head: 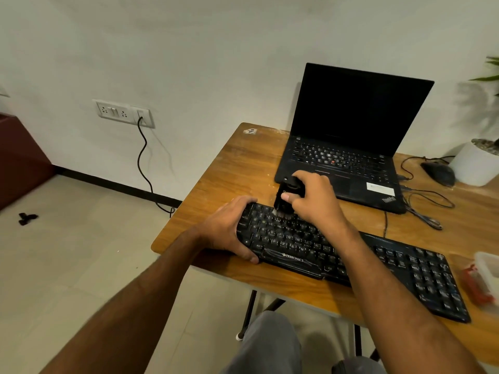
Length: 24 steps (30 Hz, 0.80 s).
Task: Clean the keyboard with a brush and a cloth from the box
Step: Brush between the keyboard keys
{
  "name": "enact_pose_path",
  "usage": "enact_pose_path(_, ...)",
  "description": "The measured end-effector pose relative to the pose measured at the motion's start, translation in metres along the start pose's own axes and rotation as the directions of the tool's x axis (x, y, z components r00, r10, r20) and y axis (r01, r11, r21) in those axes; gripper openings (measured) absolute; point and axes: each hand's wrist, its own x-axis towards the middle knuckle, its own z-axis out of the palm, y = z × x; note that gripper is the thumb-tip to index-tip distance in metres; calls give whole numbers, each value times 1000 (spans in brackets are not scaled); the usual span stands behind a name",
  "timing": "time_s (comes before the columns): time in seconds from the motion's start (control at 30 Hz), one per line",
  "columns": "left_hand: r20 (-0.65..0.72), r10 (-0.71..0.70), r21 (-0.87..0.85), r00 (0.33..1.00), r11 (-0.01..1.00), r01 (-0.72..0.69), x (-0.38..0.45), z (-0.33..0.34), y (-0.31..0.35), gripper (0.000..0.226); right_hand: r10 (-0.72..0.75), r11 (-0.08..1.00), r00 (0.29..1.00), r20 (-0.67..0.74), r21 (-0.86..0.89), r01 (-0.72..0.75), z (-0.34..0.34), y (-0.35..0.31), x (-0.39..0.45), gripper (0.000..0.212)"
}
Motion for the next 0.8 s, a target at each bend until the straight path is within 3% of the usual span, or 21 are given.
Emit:
enact_pose_path(0.13, 5, -3, -3, 1000, 1000, 3, 0, 0, 1, 141, 9, 999, 991, -130, 50, -2, 0, 0, 2, 25)
enact_pose_path(0.3, -9, 10, 11, 1000, 1000, -10, 1, 1, -1, 138, -22, 999, 1000, 19, 34, 21, 1, -5, -4, 27)
enact_pose_path(0.47, -4, 13, 4, 1000, 1000, -13, 1, 1, 0, 139, 17, 996, 992, -121, 86, -7, 5, -6, 1, 25)
enact_pose_path(0.63, -16, 18, 0, 1000, 1000, -18, 1, 0, -2, 136, -24, 998, 1000, 9, 62, 24, 7, -8, -6, 28)
enact_pose_path(0.73, -2, 9, -7, 1000, 1000, -9, 1, 1, 0, 138, 12, 999, 993, -117, 45, -7, 5, -1, -5, 28)
enact_pose_path(0.8, -4, 8, -3, 1000, 1000, -8, 2, 1, -1, 138, -17, 994, 995, -99, 102, 27, 2, -2, -9, 25)
